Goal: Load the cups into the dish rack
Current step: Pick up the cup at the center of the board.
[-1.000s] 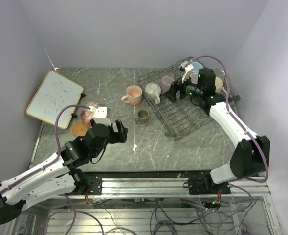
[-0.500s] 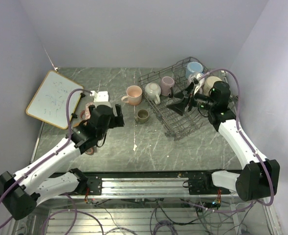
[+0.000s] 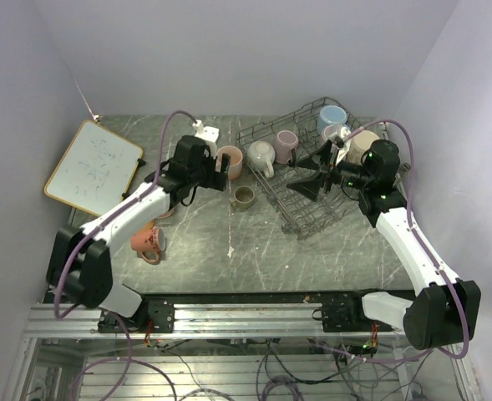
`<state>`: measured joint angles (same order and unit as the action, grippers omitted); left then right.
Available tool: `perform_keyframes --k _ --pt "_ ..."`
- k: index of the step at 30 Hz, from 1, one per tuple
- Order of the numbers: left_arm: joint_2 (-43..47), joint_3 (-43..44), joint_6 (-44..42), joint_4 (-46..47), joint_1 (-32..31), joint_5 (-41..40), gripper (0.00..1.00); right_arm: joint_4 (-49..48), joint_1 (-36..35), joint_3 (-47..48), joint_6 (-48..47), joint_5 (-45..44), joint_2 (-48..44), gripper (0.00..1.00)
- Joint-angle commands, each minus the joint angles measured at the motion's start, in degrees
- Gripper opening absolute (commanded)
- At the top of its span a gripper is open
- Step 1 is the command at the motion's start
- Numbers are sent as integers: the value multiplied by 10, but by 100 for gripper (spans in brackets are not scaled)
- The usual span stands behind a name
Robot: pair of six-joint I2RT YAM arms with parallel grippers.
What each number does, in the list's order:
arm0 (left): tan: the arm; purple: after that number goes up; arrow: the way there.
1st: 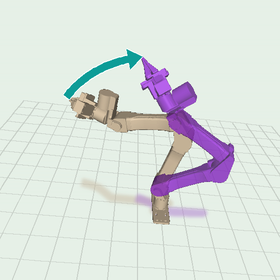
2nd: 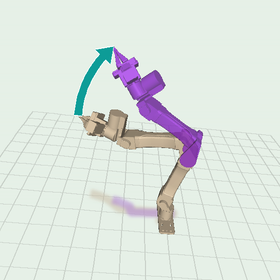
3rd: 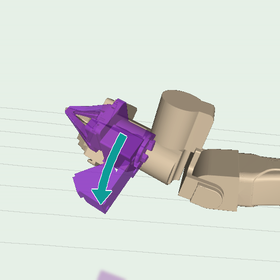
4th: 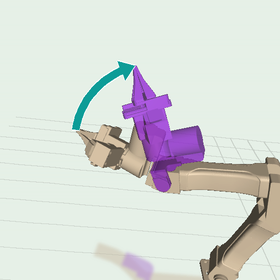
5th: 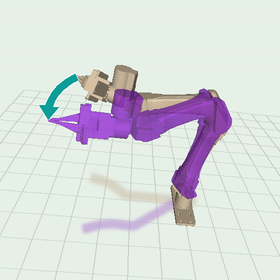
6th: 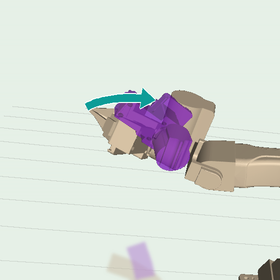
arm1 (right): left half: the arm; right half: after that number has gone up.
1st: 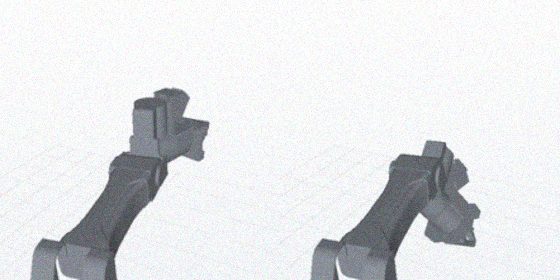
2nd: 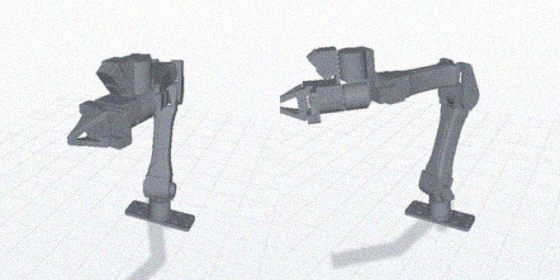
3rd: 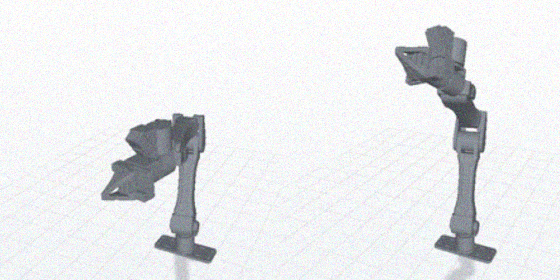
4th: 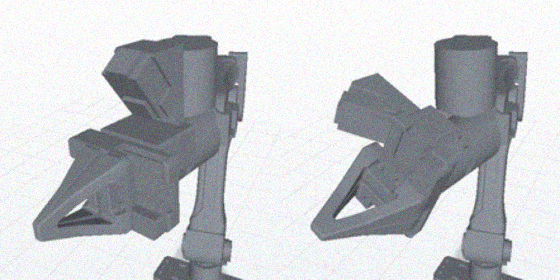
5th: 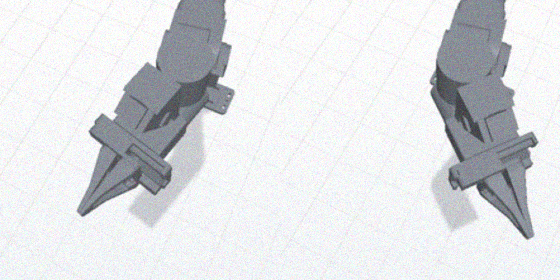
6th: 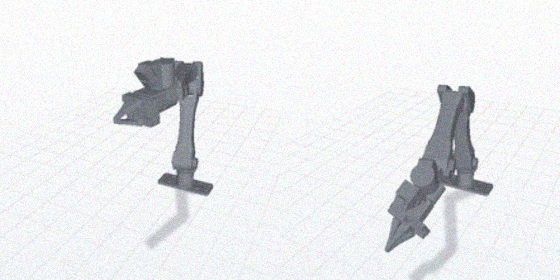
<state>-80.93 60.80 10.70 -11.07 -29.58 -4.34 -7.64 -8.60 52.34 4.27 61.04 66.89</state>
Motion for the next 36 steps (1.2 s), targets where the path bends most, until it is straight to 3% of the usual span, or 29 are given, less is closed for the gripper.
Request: perform_keyframes --k 1,3,6,10,17,25,36 --pt "-86 104 -85 -50 30 51 95 0 3 1 -15 10 -13 82" --pt "-146 179 -92 -98 44 62 99 3 3 2 -18 10 -15 82" --pt "-217 265 -113 -150 60 90 90 6 3 1 -22 10 -18 82" --pt "-311 376 -145 -218 78 127 86 12 3 2 -31 5 -21 82" --pt "-424 543 -172 -296 83 137 89 21 3 4 -42 1 -24 82" --pt "-507 645 -188 -351 83 157 76 22 3 3 -43 2 -24 82" --pt "-569 701 -196 -370 83 158 65 22 3 3 -43 2 -22 82"
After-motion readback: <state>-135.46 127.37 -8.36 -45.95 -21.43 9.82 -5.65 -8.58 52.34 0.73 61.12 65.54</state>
